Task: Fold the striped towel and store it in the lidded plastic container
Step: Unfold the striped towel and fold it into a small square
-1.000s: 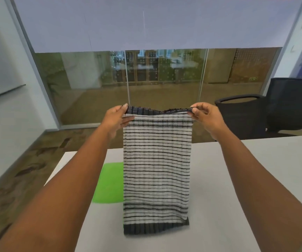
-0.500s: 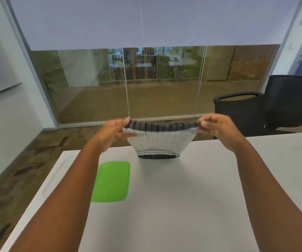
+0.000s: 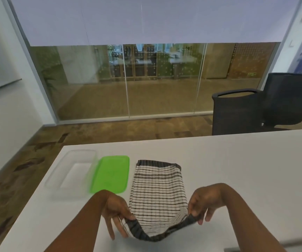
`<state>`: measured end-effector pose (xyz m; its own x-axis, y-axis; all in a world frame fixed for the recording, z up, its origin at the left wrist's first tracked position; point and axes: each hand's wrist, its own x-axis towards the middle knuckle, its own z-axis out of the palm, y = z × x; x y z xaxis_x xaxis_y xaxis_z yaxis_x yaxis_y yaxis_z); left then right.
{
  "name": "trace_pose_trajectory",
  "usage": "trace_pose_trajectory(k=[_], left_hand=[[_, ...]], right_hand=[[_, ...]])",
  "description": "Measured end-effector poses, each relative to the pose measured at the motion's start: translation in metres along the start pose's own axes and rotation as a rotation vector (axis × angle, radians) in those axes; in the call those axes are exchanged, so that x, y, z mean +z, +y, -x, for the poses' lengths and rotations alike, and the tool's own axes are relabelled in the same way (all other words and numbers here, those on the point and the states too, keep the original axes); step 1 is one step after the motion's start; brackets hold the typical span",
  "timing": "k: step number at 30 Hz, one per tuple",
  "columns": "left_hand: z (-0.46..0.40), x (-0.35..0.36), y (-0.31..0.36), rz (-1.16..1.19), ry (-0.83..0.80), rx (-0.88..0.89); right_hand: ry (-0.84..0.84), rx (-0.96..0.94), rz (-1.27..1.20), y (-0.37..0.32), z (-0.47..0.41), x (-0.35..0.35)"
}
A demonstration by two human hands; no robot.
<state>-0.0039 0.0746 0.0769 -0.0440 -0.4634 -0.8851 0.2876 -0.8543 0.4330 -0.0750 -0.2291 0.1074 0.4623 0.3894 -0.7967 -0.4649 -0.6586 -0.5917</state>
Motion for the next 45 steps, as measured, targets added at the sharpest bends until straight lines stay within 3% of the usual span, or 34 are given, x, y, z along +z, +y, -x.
trace_pose_trajectory(k=[4,7,11,14,19,26,32,37,45], left_hand=[[-0.013,-0.002,-0.010,0.071,0.088,0.031],[-0.023,-0.009,-0.013,0.158,0.357,0.116],[-0.036,-0.024,-0.013,0.340,0.759,0.315],[-0.047,-0.033,-0.005,0.508,0.922,0.431],[-0.069,-0.043,0.017,0.641,0.953,0.448],[-0.098,-0.064,0.027,0.702,1.096,0.416],[-0.123,-0.072,0.028,0.705,1.030,0.316],[-0.137,-0.078,0.030,0.468,1.091,0.239],[-0.147,-0.085,0.033,0.256,1.123,0.192]], right_hand=[[-0.055,0.028,-0.018,0.004,-0.008,0.005],[0.010,-0.014,-0.055,0.010,-0.012,0.000],[0.311,-0.096,-0.173,0.021,-0.023,-0.015],[0.612,-0.138,-0.238,0.024,-0.039,-0.028],[0.880,-0.165,-0.173,0.022,-0.073,-0.043],[0.983,-0.056,-0.141,0.026,-0.113,-0.067],[1.080,0.006,-0.025,0.026,-0.138,-0.086],[1.132,0.028,0.090,0.019,-0.159,-0.105],[1.054,0.130,0.226,0.020,-0.188,-0.109]])
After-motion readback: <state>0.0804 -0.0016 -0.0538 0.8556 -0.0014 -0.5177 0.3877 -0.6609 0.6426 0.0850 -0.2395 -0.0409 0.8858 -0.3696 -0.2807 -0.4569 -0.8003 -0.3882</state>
